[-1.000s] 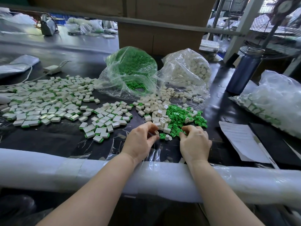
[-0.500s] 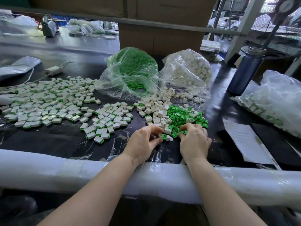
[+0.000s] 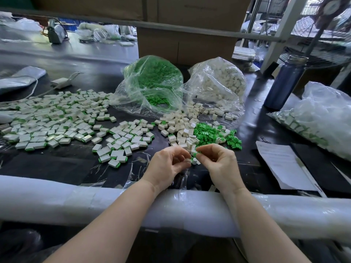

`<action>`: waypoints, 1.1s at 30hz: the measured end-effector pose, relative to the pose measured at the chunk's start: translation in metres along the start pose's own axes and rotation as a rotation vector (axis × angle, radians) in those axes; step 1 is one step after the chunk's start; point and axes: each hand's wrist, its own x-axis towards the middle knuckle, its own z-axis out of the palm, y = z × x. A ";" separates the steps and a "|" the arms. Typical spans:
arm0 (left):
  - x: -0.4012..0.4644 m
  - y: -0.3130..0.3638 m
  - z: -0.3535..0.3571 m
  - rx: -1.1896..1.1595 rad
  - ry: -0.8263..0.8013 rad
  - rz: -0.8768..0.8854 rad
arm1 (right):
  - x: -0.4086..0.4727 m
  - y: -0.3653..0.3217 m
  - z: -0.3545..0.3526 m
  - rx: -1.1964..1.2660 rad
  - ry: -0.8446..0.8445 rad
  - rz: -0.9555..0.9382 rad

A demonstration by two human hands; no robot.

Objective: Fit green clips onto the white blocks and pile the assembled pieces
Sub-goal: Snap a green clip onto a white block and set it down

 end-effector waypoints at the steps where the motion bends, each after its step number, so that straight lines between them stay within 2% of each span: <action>1: 0.000 0.000 0.000 -0.023 0.002 -0.003 | 0.000 0.000 0.000 0.018 -0.023 0.006; 7: 0.001 0.000 -0.002 -0.175 -0.026 -0.071 | 0.000 -0.001 0.000 0.004 -0.072 0.032; 21: 0.003 -0.003 -0.001 -0.129 -0.061 -0.083 | -0.002 0.002 0.003 -0.138 -0.104 0.010; 33: 0.000 0.001 -0.002 -0.164 -0.056 -0.086 | -0.002 0.000 0.001 -0.083 -0.179 0.083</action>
